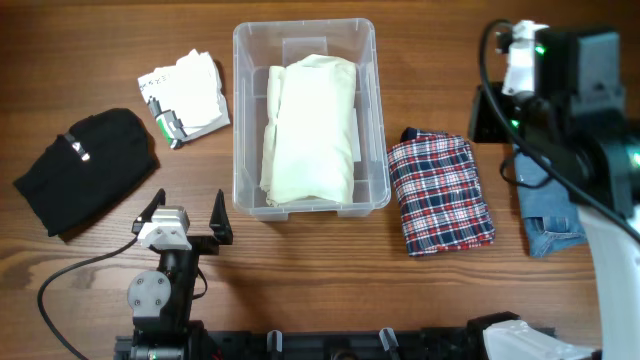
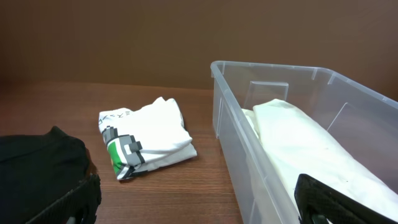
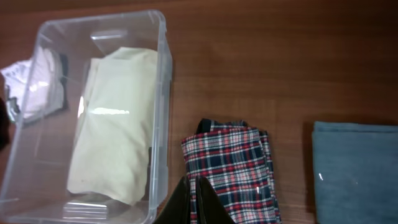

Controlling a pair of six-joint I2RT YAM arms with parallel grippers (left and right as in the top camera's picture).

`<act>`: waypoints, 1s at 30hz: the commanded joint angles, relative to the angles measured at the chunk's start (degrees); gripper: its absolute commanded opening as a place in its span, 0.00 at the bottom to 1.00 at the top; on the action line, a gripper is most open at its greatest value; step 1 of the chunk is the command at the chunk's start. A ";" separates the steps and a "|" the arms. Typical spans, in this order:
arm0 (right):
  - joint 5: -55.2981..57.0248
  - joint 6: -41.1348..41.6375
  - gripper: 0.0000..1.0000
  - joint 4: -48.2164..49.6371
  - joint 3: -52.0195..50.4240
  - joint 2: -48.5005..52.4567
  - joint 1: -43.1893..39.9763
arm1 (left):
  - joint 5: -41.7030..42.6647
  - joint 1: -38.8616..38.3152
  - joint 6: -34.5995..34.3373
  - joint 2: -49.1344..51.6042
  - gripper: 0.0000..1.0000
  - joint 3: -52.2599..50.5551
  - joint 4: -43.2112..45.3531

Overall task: Pack container
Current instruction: 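Withdraw the right gripper right toward the folded blue jeans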

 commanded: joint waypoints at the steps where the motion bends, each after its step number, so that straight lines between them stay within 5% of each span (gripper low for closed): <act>1: 1.36 1.14 0.04 -0.87 1.22 -2.45 -0.13 | 0.87 -0.26 1.09 -0.26 1.00 -0.37 -0.07; 16: 9.05 0.98 0.04 -4.28 1.20 -2.80 -0.74 | 0.87 -0.26 1.09 -0.26 1.00 -0.37 -0.07; 30: -4.50 -6.05 0.04 -6.43 0.20 3.80 -22.29 | 0.90 -0.26 1.09 -0.24 1.00 -0.37 -0.07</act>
